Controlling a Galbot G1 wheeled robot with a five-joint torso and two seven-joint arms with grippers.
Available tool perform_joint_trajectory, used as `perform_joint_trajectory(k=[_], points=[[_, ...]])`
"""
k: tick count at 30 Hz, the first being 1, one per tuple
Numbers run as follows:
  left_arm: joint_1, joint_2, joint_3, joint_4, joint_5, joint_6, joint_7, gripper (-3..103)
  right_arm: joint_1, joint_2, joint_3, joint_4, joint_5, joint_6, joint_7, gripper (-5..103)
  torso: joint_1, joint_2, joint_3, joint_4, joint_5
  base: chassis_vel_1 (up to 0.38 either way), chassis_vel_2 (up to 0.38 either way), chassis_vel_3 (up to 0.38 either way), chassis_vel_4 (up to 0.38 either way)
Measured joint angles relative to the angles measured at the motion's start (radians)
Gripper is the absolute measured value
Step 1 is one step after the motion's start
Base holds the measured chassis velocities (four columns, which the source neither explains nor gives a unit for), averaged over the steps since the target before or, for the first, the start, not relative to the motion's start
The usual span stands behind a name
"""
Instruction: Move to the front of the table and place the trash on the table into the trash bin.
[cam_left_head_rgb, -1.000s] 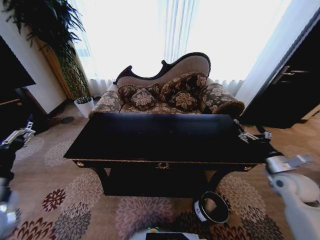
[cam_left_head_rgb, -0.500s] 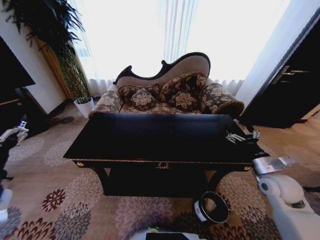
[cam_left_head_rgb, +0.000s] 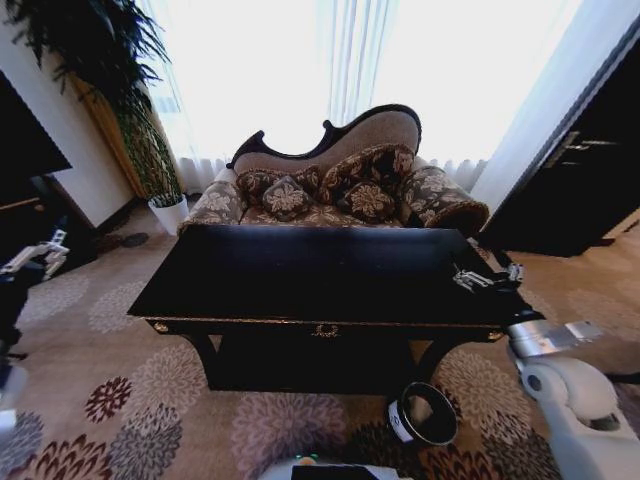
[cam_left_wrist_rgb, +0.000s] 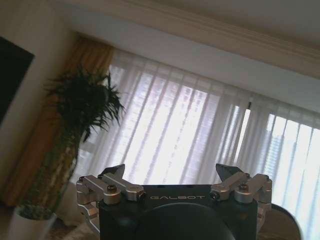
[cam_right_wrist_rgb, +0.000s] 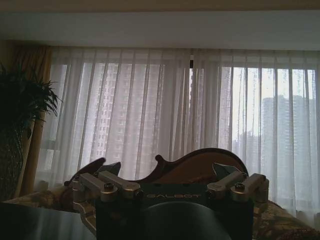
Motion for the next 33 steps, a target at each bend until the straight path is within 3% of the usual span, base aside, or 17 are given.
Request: perform_joint_trajectory(k=[7,18,33], points=[[-0.001,0.042,0.026,-0.001,-0.056,0.001,0.048,100,0.006,-0.012,-0.007,-0.010,0.010,-0.007,-0.004,100,0.000,0.000,0.000,0.0001,0.0001,0.153,-0.153,-0.179,0.182],[0.013,0.036,0.106,-0.051,0.041,-0.003,0.080,100,0.000,-0.009,-0.028,0.009,0.021,-0.008,-0.011,100,-0.001,0.000,0.000,0.0000,0.0002,0.293,-0.283,-0.277,0.282],[0.025,0.017,0.112,-0.058,0.079,-0.009,0.085,100,-0.007,-0.020,-0.006,-0.020,0.035,0.002,-0.019,100,0.000,0.000,0.000,-0.0002,-0.0003,0.367,-0.364,-0.370,0.362]])
